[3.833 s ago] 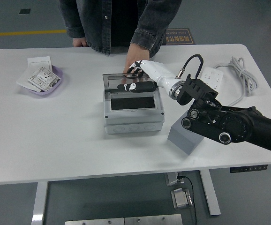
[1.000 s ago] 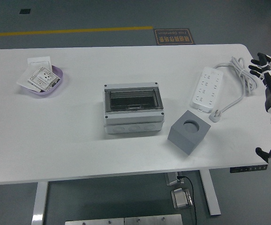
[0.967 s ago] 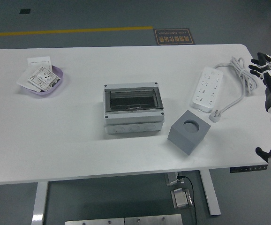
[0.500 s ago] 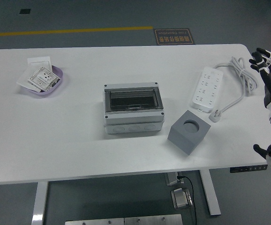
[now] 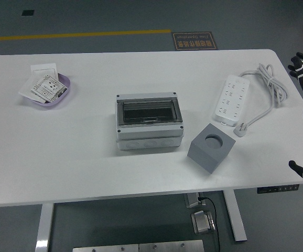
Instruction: Pick up the cylinder from the cube,place it in the box,flap close box
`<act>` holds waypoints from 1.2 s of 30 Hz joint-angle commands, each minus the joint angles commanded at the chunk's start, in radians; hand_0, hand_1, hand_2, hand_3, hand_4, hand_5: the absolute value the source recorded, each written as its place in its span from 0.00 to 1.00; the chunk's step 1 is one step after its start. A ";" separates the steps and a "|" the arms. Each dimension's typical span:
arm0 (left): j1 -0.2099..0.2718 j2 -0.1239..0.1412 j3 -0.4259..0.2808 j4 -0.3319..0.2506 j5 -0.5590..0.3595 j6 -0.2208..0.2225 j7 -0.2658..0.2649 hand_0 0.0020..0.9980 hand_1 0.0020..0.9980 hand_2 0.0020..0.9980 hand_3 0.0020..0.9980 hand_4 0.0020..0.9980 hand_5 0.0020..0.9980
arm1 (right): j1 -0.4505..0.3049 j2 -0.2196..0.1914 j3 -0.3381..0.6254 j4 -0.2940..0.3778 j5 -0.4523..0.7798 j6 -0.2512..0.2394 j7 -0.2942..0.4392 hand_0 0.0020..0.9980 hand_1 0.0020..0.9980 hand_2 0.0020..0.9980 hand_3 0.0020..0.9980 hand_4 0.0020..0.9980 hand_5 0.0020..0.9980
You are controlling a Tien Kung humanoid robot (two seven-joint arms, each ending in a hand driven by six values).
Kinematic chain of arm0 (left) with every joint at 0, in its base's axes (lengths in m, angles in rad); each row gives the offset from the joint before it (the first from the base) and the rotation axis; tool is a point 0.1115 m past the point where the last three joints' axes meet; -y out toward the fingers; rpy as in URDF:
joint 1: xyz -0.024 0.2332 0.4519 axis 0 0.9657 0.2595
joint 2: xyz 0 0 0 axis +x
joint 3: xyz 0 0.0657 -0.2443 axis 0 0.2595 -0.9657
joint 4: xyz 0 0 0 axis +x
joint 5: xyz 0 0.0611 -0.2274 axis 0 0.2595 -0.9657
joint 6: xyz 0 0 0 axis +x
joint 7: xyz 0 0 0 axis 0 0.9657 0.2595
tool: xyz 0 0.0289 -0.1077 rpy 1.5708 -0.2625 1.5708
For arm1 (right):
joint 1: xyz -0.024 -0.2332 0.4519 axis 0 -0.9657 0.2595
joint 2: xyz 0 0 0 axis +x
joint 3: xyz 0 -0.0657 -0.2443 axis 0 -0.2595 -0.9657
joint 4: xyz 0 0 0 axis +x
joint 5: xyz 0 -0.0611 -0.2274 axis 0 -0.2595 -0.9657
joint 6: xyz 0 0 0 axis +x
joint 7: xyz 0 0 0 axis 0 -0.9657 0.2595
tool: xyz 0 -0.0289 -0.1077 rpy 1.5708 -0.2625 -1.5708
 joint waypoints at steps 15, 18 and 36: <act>0.005 -0.001 -0.008 0.000 0.005 0.000 0.003 0.67 0.71 0.60 0.61 0.58 0.13 | -0.007 -0.003 0.004 0.014 -0.033 -0.009 -0.003 0.78 0.70 0.73 0.72 0.99 0.59; 0.005 -0.002 -0.008 0.000 0.005 0.000 0.004 0.67 0.71 0.60 0.61 0.58 0.13 | -0.011 -0.003 0.010 0.014 -0.034 -0.012 0.000 0.77 0.70 0.73 0.72 0.98 0.59; 0.002 0.000 -0.027 0.000 0.019 0.000 0.006 0.67 0.71 0.60 0.61 0.59 0.13 | -0.006 -0.002 -0.004 0.017 -0.056 -0.023 0.002 0.77 0.69 0.72 0.72 0.98 0.59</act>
